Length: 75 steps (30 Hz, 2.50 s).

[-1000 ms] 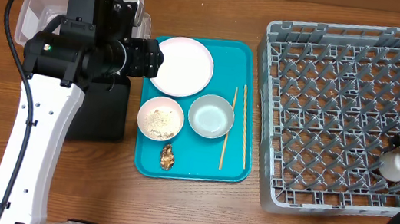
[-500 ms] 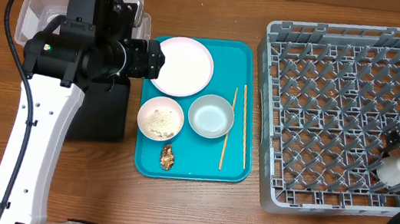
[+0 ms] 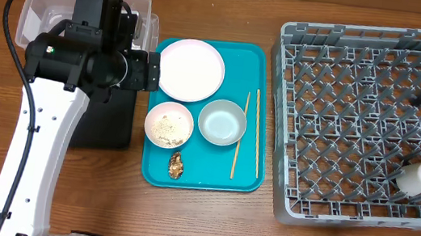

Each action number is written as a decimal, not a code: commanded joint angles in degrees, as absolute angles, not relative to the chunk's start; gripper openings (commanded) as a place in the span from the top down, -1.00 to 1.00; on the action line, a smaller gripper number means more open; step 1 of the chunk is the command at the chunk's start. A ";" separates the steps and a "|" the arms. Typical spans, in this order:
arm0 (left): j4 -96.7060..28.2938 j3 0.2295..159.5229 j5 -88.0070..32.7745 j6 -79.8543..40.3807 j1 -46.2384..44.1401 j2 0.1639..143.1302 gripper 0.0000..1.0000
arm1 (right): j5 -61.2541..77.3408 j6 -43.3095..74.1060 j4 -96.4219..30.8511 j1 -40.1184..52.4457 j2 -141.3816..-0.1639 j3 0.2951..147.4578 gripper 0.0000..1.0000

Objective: Sort waste into correct bins and load items into the dishwasher
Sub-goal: 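Reach the right gripper to the grey bowl and grasp its rim, then carry the grey bowl into the rack and set it down with the right gripper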

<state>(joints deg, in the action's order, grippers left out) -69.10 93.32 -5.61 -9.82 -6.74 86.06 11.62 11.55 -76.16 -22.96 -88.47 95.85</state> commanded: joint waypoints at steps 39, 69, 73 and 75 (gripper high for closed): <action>-72.36 93.86 4.27 -11.38 -6.76 87.00 -0.79 | 12.91 16.78 -68.23 25.12 -121.51 93.80 0.21; -72.31 93.86 4.27 -11.38 -6.76 87.00 -0.79 | 2.55 16.51 -71.66 24.56 -109.23 100.44 0.92; -71.94 93.86 4.27 -11.38 -6.76 87.00 -0.80 | -10.02 16.56 -70.39 23.64 -101.84 103.02 0.92; -71.90 93.86 4.27 -11.38 -6.76 87.00 -0.80 | -17.63 16.56 -68.55 22.44 -98.45 103.04 0.92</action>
